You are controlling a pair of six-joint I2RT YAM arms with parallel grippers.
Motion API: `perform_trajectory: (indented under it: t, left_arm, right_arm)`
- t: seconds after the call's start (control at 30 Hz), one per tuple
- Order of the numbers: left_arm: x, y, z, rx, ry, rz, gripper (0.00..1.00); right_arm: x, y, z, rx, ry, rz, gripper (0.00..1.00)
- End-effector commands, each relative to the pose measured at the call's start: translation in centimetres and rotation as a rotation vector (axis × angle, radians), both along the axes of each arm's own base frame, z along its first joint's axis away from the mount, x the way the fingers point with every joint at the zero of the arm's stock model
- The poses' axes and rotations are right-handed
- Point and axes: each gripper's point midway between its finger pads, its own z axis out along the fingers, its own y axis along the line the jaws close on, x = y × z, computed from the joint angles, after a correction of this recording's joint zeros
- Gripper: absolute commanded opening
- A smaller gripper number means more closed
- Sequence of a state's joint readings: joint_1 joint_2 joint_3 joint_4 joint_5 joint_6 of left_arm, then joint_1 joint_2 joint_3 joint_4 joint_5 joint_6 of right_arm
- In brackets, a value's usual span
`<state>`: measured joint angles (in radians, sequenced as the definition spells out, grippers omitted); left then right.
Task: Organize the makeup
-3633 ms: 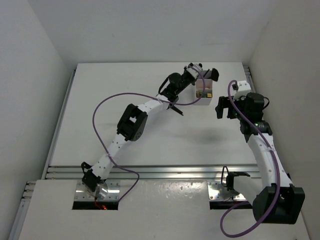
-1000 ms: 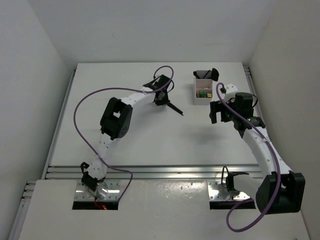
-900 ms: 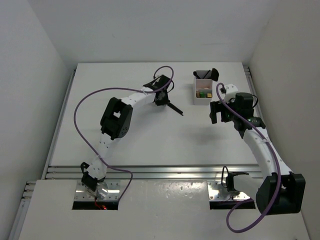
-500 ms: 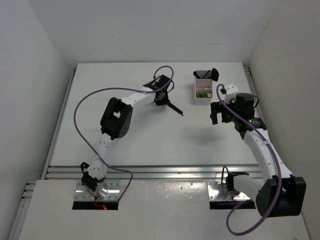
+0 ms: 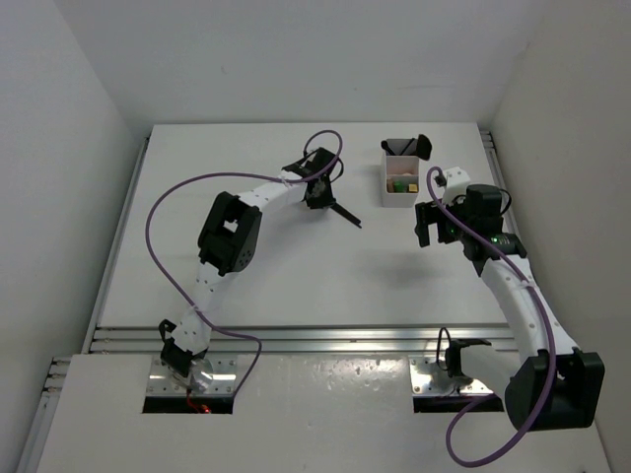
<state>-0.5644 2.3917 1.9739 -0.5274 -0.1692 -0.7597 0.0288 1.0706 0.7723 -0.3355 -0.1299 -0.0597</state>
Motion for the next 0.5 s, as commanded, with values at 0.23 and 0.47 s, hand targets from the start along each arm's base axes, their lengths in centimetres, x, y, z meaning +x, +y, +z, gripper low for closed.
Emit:
perform_trajectory:
  t: [0.23,0.47]
  left_arm:
    - [-0.1,-1.7,4.4,-0.037,-0.064,-0.041,0.25]
    - [-0.1,-2.2,5.2,-0.035,-0.086,-0.055,0.34]
  right_arm:
    - [0.0,-0.1,0.5,-0.016,-0.023,0.007,1.0]
    - [-0.1,-0.2,0.6,-0.025,-0.025,0.01,1.0]
